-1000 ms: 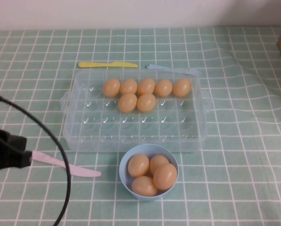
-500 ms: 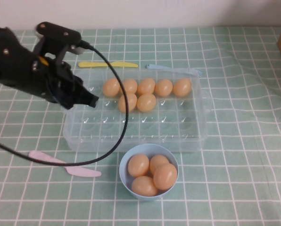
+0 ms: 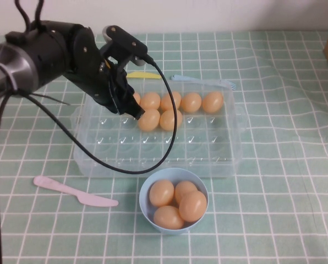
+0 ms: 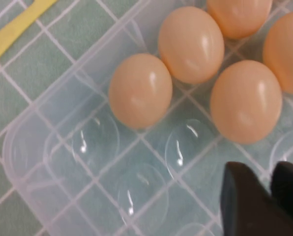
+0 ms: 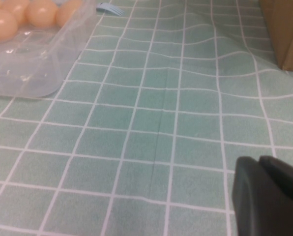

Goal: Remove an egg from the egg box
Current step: Pick up the egg from the plastic box

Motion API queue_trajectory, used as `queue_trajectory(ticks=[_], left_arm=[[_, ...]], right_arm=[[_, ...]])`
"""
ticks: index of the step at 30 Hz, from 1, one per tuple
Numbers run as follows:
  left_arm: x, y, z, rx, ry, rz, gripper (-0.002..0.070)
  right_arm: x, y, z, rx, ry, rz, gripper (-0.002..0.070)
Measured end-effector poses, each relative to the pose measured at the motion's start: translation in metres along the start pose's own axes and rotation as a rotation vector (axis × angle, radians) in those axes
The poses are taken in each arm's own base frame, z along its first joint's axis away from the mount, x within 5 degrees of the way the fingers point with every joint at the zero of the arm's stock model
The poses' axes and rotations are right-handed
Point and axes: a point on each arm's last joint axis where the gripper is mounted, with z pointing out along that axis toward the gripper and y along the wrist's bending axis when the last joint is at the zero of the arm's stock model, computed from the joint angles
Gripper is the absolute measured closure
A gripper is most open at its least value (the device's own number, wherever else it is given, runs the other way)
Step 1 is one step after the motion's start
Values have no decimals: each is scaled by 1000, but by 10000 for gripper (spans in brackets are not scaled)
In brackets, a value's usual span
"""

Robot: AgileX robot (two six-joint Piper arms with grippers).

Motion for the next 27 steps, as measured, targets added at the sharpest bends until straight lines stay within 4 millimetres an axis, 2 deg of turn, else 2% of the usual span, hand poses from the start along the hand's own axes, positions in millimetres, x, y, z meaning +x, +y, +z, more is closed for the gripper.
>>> queue_trajectory(ticks=[3, 5, 7, 9, 14, 27], left_arm=[[-2, 2, 13, 1, 11, 26, 464], [-4, 3, 20, -2, 13, 35, 334], [-6, 4, 27, -13, -5, 43, 253], [-7, 5, 32, -21, -20, 45, 213], [-8, 6, 39, -34, -44, 48, 189], [-2, 15, 60, -77, -47, 27, 197]], right_arm=[[0, 0, 0, 0, 0, 0, 694], [0, 0, 0, 0, 0, 0, 694], [0, 0, 0, 0, 0, 0, 694], [0, 0, 0, 0, 0, 0, 694], [0, 0, 0, 0, 0, 0, 694], [0, 0, 0, 0, 0, 0, 694]])
